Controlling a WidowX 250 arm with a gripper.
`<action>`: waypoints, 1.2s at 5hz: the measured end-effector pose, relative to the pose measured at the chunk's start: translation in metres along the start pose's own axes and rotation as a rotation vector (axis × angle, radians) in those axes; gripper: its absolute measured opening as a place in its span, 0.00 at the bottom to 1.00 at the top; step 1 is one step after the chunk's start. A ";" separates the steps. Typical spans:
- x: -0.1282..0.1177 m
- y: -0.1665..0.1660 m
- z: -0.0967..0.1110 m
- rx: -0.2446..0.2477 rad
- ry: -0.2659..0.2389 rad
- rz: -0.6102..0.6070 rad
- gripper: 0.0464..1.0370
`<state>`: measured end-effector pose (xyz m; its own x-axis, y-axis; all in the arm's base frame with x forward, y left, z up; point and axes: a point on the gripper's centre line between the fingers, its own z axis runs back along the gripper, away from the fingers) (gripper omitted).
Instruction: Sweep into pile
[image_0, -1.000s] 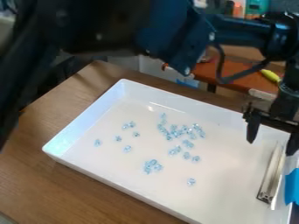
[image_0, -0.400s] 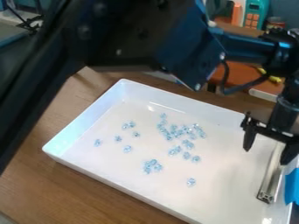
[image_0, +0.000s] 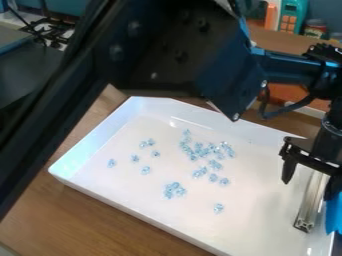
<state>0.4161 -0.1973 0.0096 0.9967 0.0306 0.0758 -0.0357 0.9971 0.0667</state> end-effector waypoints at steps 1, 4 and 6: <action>0.001 -0.002 -0.004 0.001 -0.001 0.010 0.92; -0.004 -0.011 -0.013 0.011 0.012 -0.003 0.30; -0.010 0.000 -0.015 0.000 0.021 -0.001 0.30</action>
<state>0.4076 -0.1963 -0.0057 0.9980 0.0312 0.0549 -0.0349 0.9972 0.0667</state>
